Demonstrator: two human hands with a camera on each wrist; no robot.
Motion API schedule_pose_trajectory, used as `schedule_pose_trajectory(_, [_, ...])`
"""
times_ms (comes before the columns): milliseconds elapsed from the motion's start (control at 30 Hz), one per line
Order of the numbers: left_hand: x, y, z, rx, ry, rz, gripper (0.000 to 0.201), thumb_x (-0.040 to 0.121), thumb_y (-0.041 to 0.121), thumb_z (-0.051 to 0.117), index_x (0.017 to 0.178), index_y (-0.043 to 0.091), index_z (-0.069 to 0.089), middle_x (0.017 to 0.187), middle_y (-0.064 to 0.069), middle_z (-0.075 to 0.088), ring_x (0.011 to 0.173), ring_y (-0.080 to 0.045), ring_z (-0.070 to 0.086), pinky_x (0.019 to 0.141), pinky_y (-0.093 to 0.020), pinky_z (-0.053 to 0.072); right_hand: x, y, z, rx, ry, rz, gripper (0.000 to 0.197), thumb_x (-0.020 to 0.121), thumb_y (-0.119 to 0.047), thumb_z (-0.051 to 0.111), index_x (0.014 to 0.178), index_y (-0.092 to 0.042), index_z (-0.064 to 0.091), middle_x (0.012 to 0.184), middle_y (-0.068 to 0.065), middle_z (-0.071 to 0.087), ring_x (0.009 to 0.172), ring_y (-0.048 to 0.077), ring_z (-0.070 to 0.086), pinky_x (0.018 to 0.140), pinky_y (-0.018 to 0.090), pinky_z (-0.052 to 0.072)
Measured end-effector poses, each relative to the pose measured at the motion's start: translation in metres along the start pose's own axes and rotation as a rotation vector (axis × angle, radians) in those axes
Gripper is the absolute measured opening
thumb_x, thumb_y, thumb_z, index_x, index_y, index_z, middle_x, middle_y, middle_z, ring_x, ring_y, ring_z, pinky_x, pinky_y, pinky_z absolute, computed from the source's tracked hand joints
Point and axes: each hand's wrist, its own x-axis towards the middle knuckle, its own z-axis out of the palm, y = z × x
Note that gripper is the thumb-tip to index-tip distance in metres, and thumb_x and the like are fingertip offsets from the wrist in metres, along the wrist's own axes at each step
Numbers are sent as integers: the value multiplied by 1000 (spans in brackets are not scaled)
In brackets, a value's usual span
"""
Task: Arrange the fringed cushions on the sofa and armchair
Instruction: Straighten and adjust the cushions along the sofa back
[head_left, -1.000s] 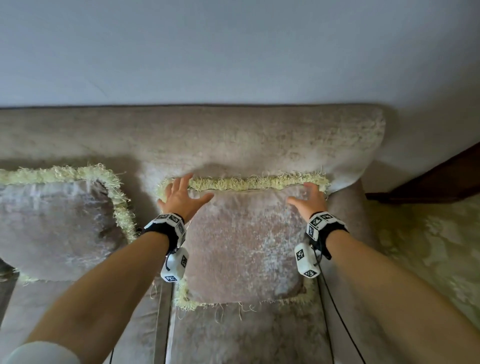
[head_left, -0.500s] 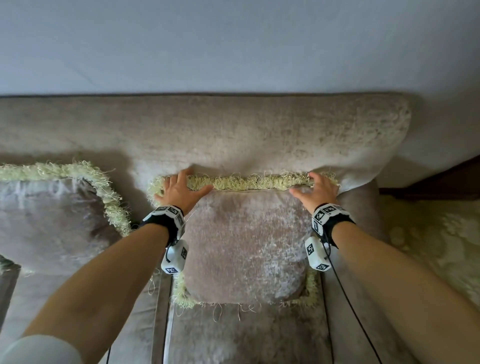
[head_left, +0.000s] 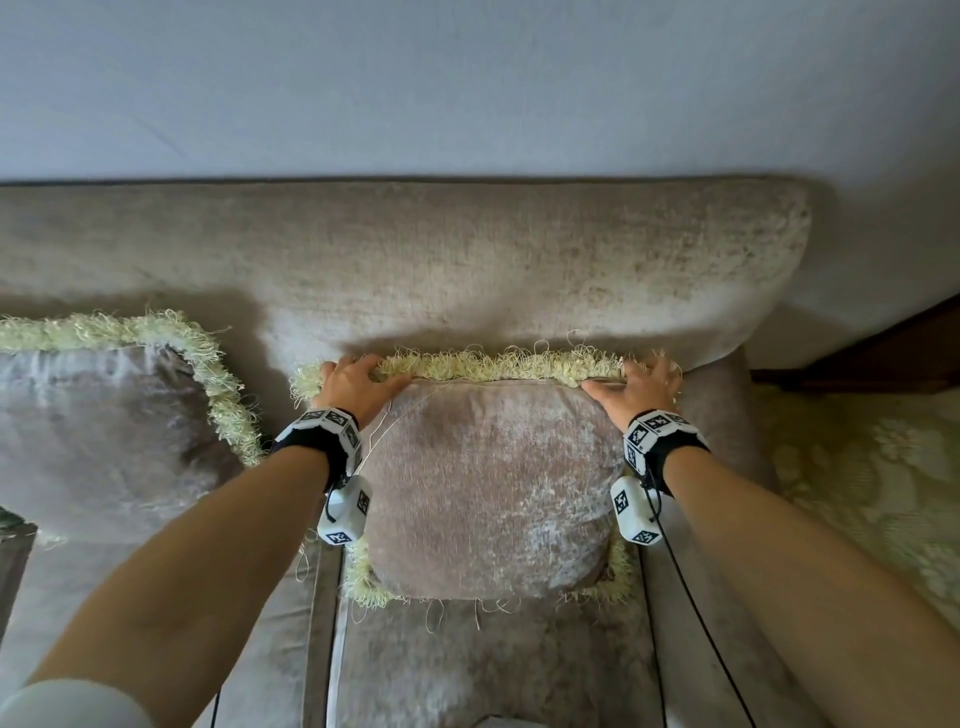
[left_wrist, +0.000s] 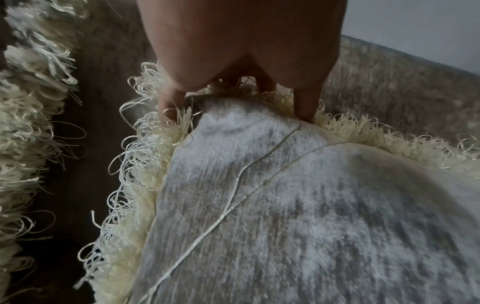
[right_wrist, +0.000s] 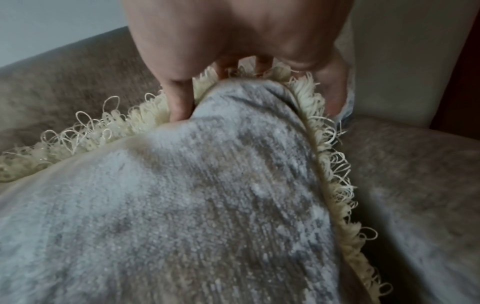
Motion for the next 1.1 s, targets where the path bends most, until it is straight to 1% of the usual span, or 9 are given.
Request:
schedule_pose_trajectory(100, [-4, -1, -2, 24, 19, 3, 55, 85, 63, 58, 120, 20, 61, 121, -10, 56, 126, -30, 36, 95, -50, 43, -5, 3, 3, 26, 8, -25, 74, 84, -57, 62, 139, -8, 47, 154, 13, 15, 143, 36, 12, 113, 53, 22])
schedule_pose_trajectory(200, [-10, 3, -5, -1, 60, 29, 37, 90, 53, 58, 97, 17, 60, 112, -12, 59, 119, -31, 40, 93, -48, 44, -10, -1, -2, 59, 32, -43, 73, 87, -53, 61, 138, -3, 45, 148, 13, 21, 141, 34, 18, 114, 49, 23])
schedule_pose_trajectory(267, [-13, 7, -11, -44, 96, 43, 30, 92, 47, 58, 90, 17, 56, 106, -12, 58, 116, -31, 41, 94, -48, 42, -13, -3, -8, 82, 55, -62, 71, 88, -51, 61, 136, -1, 47, 145, 13, 24, 139, 33, 21, 114, 47, 23])
schedule_pose_trajectory(400, [-18, 17, -23, -131, 190, 60, 34, 92, 46, 59, 86, 12, 60, 95, -9, 54, 111, -31, 43, 92, -49, 43, -12, -5, -21, 137, 84, -81, 72, 86, -54, 62, 133, 0, 49, 142, 11, 27, 136, 33, 29, 113, 52, 28])
schedule_pose_trajectory(500, [-18, 27, -30, -156, 238, 70, 35, 91, 47, 60, 82, 14, 55, 91, -6, 51, 110, -31, 44, 91, -49, 44, -11, -6, -32, 157, 122, -98, 75, 86, -54, 63, 135, 1, 47, 142, 11, 27, 134, 33, 31, 111, 52, 31])
schedule_pose_trajectory(633, [-22, 36, -27, -151, 262, 84, 35, 91, 48, 59, 90, 13, 60, 95, -4, 50, 112, -30, 43, 94, -50, 41, -16, -1, -37, 146, 167, -100, 72, 87, -51, 63, 134, 1, 48, 142, 13, 28, 134, 33, 31, 113, 46, 28])
schedule_pose_trajectory(733, [-25, 33, -23, -131, 267, 81, 37, 92, 47, 57, 98, 10, 63, 105, -12, 57, 115, -30, 41, 95, -51, 40, -20, 2, -34, 149, 179, -110, 70, 87, -50, 64, 131, 1, 50, 140, 13, 29, 133, 32, 31, 112, 45, 28])
schedule_pose_trajectory(933, [-22, 34, -31, -163, 304, 83, 36, 92, 46, 57, 96, 11, 62, 108, -12, 59, 114, -30, 42, 95, -52, 40, -17, -4, -40, 162, 180, -134, 68, 86, -52, 64, 125, 2, 51, 138, 13, 29, 129, 33, 37, 107, 48, 36])
schedule_pose_trajectory(1100, [-17, 33, -33, -174, 306, 58, 35, 90, 48, 59, 96, 13, 63, 108, -12, 59, 115, -29, 41, 96, -53, 40, -15, -6, -42, 153, 206, -150, 64, 84, -51, 66, 117, 3, 54, 135, 14, 31, 129, 33, 34, 109, 47, 34])
